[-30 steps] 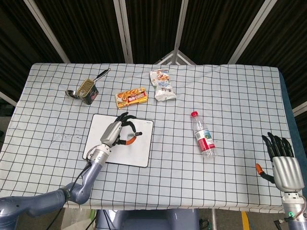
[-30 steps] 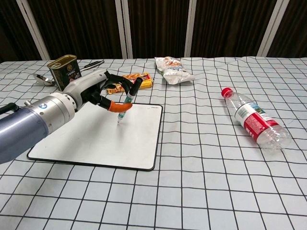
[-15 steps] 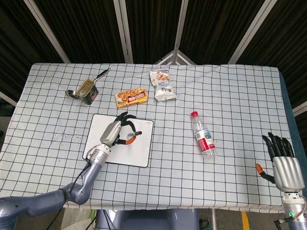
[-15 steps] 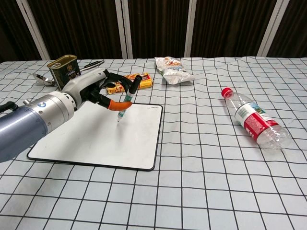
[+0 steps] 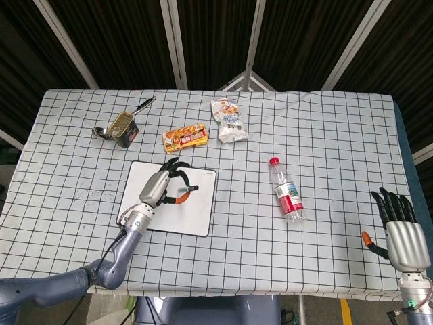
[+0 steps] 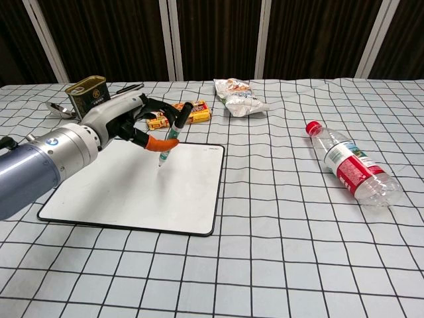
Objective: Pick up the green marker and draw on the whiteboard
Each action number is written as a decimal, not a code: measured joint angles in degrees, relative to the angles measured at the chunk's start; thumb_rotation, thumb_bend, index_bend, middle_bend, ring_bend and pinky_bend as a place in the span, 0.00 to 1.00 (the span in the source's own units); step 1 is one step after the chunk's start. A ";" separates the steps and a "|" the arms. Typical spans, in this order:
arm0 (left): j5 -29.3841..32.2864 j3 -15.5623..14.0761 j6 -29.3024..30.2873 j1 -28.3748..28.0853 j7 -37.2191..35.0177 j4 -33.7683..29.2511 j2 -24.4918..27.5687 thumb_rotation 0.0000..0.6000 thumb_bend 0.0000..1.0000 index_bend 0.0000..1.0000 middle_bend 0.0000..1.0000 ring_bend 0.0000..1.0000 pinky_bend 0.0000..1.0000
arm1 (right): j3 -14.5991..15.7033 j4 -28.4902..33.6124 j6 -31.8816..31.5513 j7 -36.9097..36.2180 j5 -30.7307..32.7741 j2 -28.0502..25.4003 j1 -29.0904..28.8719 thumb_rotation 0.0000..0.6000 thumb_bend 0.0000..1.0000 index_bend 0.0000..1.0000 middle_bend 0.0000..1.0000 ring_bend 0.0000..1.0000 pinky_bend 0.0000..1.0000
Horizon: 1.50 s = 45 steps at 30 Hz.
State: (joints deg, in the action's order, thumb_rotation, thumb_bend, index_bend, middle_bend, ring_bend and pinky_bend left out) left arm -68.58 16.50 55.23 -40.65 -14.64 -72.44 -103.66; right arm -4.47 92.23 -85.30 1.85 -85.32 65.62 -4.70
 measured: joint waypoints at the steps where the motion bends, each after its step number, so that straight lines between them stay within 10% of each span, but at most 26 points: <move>1: 0.00 -0.09 -0.01 0.05 -0.06 0.05 -0.05 1.00 0.49 0.75 0.18 0.02 0.06 | 0.01 -0.01 -0.04 0.01 -0.04 -0.01 0.02 1.00 0.31 0.00 0.00 0.00 0.00; 45: 0.15 0.07 0.00 -0.32 0.90 0.19 -0.79 1.00 0.49 0.75 0.18 0.02 0.06 | -0.03 -0.27 -0.58 0.05 -0.38 -0.05 0.25 1.00 0.31 0.00 0.00 0.00 0.00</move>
State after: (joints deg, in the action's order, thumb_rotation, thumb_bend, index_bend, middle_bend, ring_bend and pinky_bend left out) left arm -68.43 16.57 55.23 -40.97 -13.75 -72.25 -104.45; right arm -4.50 91.96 -85.89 1.89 -85.69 65.58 -4.45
